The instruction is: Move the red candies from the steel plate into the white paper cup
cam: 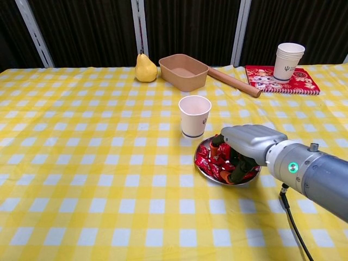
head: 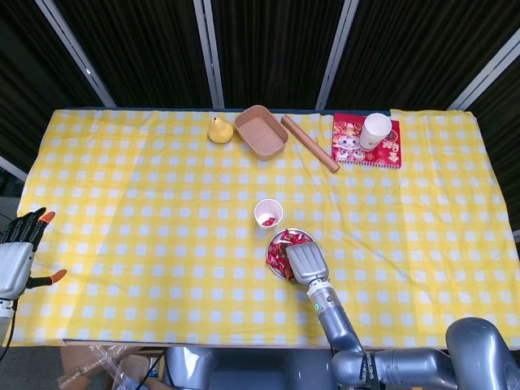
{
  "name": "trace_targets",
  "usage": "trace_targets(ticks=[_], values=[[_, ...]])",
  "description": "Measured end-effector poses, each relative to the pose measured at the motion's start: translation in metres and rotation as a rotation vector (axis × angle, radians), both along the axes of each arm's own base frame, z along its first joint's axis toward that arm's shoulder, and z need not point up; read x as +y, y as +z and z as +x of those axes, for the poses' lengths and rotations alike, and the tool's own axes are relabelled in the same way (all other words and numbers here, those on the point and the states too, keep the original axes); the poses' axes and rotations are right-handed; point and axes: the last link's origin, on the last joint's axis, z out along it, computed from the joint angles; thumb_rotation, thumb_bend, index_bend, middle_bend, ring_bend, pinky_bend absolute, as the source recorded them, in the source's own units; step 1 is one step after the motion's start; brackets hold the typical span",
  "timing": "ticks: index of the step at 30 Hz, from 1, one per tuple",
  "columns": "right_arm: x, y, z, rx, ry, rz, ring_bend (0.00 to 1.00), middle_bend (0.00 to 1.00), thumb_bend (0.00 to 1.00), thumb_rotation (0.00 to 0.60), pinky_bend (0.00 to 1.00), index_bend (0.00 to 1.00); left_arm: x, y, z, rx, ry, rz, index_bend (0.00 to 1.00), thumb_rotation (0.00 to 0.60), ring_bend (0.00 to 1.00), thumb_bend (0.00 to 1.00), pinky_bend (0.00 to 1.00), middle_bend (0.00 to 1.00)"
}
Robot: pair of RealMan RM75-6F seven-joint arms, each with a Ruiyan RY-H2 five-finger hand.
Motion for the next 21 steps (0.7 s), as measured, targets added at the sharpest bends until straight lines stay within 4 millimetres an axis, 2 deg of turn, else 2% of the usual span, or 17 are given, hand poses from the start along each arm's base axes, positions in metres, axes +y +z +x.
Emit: trace_targets(ticks=[4,9,21], values=[[-0.003,-0.002,0.003,-0.018,-0.003,-0.001,0.94,0.93,0.37,0.6,0.98,0.49,0.0,0.0,0.0,-0.001,0.001,0.0,0.04,0.6,0.0,0.0,0.0,0.0],[-0.005,-0.002,0.006,-0.037,0.003,-0.008,0.94,0.93,0.41,0.6,0.98,0.53,0.0,0.0,0.0,-0.002,0.002,-0.001,0.04,0.6,0.0,0.0,0.0,0.0],[-0.007,0.009,0.016,-0.07,0.023,-0.027,0.94,0.93,0.47,0.6,0.98,0.54,0.0,0.0,0.0,-0.004,0.003,-0.003,0.04,0.6,0.0,0.0,0.0,0.0]])
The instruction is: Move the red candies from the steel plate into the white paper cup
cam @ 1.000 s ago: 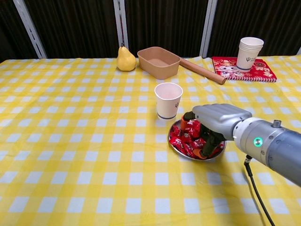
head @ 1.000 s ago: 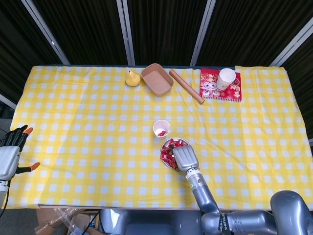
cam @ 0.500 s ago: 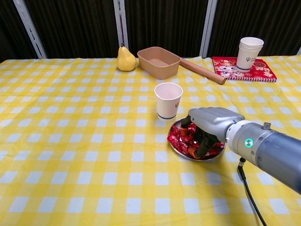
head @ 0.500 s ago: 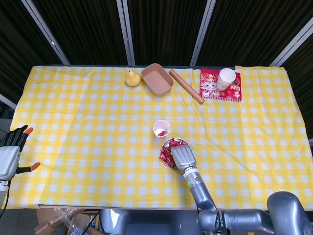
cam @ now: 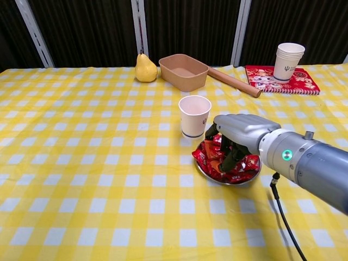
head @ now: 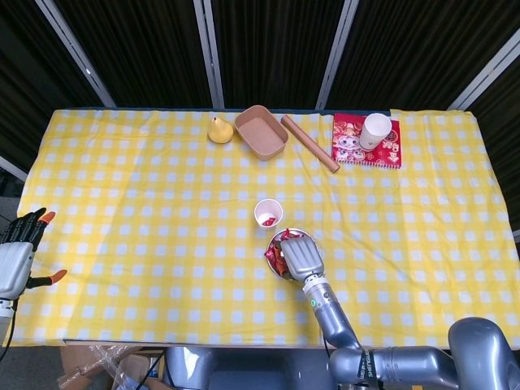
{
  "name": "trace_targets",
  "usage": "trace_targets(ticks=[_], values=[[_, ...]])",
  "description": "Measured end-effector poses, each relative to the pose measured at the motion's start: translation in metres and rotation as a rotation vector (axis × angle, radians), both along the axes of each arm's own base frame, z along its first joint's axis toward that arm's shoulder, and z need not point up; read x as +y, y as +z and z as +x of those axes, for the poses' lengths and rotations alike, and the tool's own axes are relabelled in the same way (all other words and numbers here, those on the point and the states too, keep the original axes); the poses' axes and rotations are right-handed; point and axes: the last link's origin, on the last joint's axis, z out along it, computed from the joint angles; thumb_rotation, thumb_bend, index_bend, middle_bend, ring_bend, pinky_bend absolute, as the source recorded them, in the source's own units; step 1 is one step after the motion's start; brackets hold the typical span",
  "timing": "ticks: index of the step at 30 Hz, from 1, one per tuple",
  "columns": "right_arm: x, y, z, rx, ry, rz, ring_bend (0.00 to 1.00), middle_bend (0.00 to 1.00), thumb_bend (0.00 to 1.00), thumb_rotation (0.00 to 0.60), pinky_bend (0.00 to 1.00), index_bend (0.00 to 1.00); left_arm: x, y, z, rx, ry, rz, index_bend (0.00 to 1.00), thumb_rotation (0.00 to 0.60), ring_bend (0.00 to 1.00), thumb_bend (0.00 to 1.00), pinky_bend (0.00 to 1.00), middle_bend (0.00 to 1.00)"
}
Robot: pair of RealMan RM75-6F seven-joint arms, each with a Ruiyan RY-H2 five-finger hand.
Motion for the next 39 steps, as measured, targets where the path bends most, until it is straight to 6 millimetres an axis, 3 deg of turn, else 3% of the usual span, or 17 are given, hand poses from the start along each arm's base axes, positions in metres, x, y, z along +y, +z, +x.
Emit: trace_targets(ticks=[11,22,39], values=[[-0.004,0.02,0.011,-0.017,0.019,-0.037,0.94,0.93,0.47,0.6,0.98,0.54,0.0,0.0,0.0,0.0,-0.001,0.001,0.04,0.6,0.0,0.0,0.0,0.0],[-0.026,0.051,0.053,-0.091,0.071,-0.104,0.94,0.93,0.47,0.6,0.98,0.54,0.0,0.0,0.0,0.0,0.001,-0.001,0.04,0.6,0.0,0.0,0.0,0.0],[-0.067,0.024,0.059,-0.064,0.036,-0.119,0.94,0.93,0.47,0.6,0.98,0.53,0.002,0.0,-0.001,-0.021,0.019,-0.012,0.04,0.6,0.0,0.0,0.0,0.0]])
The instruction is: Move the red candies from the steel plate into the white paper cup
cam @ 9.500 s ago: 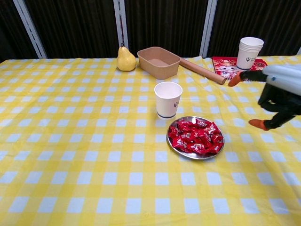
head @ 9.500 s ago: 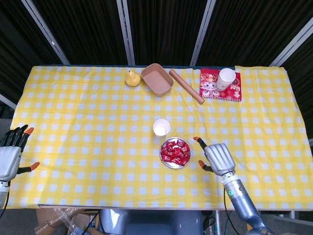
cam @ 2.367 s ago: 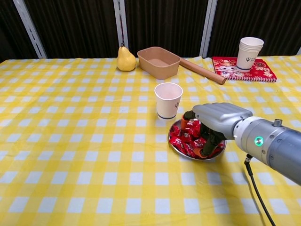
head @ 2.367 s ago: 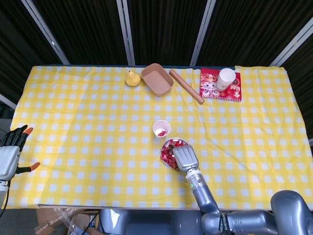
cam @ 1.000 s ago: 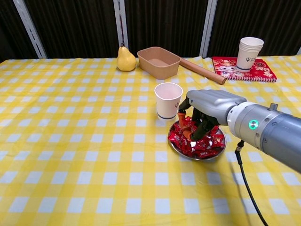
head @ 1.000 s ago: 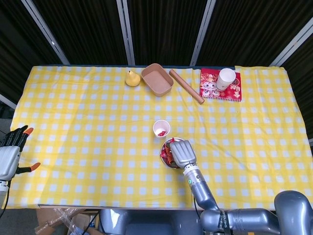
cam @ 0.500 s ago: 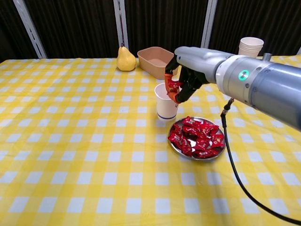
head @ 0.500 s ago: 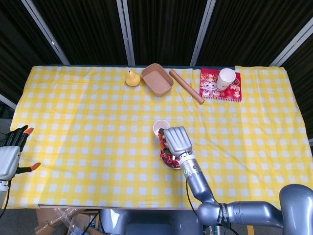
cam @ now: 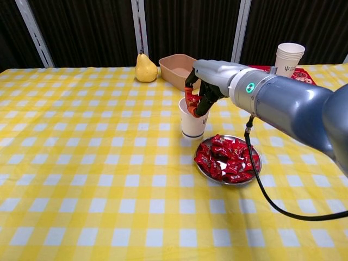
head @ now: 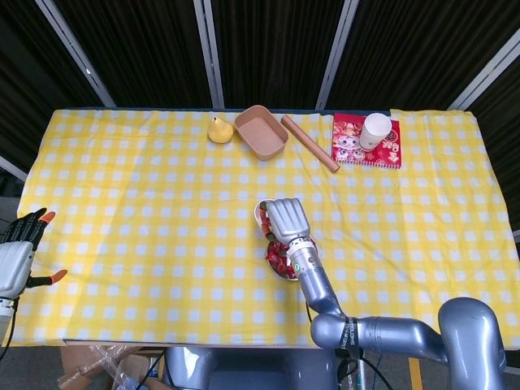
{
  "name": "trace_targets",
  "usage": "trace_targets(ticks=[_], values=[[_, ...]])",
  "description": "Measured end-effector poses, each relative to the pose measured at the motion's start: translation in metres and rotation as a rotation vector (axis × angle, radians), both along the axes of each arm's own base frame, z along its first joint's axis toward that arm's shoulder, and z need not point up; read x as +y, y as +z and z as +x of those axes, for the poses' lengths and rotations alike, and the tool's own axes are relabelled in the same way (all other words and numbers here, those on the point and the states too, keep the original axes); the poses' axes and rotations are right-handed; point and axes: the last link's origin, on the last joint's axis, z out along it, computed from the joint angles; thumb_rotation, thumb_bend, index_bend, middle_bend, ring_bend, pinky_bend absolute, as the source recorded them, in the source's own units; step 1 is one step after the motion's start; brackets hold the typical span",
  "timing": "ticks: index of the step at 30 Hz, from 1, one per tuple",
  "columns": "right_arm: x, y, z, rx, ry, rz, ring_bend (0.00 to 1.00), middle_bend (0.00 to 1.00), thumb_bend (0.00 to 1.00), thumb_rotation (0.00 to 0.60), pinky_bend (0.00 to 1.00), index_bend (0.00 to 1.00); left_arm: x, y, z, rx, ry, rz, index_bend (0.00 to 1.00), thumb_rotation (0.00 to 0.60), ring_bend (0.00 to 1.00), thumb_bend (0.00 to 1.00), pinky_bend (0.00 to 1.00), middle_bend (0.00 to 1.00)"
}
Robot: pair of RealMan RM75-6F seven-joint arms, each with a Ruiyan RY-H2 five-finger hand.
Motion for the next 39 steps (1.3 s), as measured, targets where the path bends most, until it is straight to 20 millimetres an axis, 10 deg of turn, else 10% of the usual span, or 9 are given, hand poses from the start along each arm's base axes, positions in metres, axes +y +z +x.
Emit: trace_targets(ticks=[24,39], values=[[0.02,0.014,-0.003,-0.007,0.025,-0.01,0.94,0.93,0.46,0.6,0.98,0.36,-0.001,0.001,0.001,-0.004,-0.004,0.001,0.04,0.6,0.0,0.0,0.0,0.0],[0.061,0.025,-0.059,0.094,-0.047,0.015,0.94,0.93,0.38,0.6,0.98,0.33,-0.003,0.001,0.003,0.007,-0.022,0.017,0.05,0.6,0.0,0.0,0.0,0.0]])
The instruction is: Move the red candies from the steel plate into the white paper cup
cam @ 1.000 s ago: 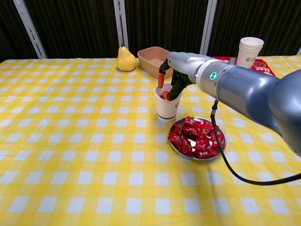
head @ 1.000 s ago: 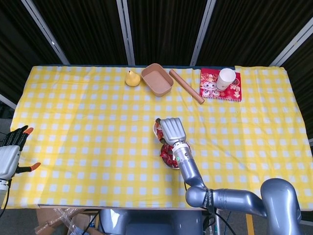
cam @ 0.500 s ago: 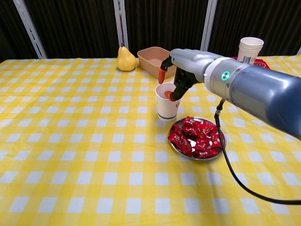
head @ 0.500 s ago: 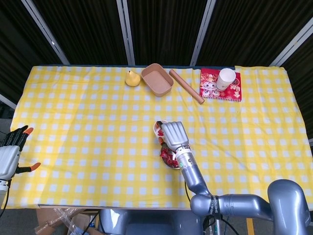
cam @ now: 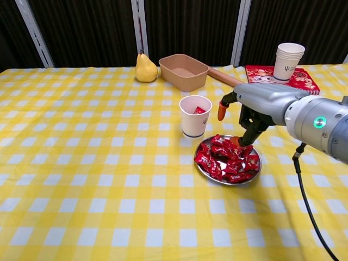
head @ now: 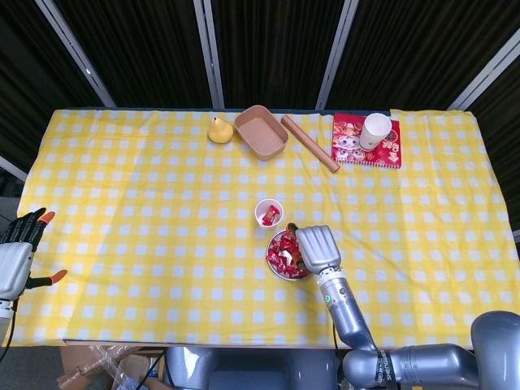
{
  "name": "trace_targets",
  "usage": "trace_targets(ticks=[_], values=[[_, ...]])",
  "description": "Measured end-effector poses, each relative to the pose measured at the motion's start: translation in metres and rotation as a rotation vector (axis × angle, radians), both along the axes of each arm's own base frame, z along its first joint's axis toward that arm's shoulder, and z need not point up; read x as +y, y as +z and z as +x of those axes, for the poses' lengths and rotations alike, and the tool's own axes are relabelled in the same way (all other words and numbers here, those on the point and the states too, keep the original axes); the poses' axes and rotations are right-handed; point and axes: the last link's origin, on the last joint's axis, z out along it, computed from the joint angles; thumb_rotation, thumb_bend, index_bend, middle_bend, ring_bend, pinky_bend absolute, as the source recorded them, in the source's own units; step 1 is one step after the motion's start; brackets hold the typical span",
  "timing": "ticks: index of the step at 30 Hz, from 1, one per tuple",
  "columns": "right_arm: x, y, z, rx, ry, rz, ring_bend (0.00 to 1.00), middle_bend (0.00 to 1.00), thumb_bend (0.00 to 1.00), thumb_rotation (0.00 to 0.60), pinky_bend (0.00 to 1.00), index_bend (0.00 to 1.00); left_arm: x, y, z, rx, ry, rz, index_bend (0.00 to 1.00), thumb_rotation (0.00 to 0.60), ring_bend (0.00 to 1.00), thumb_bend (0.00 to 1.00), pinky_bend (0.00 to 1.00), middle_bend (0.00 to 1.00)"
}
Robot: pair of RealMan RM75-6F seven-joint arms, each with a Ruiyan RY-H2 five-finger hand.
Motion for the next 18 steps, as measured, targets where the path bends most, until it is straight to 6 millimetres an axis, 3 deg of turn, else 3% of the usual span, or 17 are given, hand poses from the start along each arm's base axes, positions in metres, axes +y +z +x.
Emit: trace_targets(ticks=[18], values=[[-0.014,-0.024,-0.037,0.043,-0.089,0.017,0.94,0.93,0.34,0.6,0.98,0.33,0.001,-0.001,-0.001,0.007,0.009,0.008,0.05,0.6,0.0,0.0,0.0,0.0]])
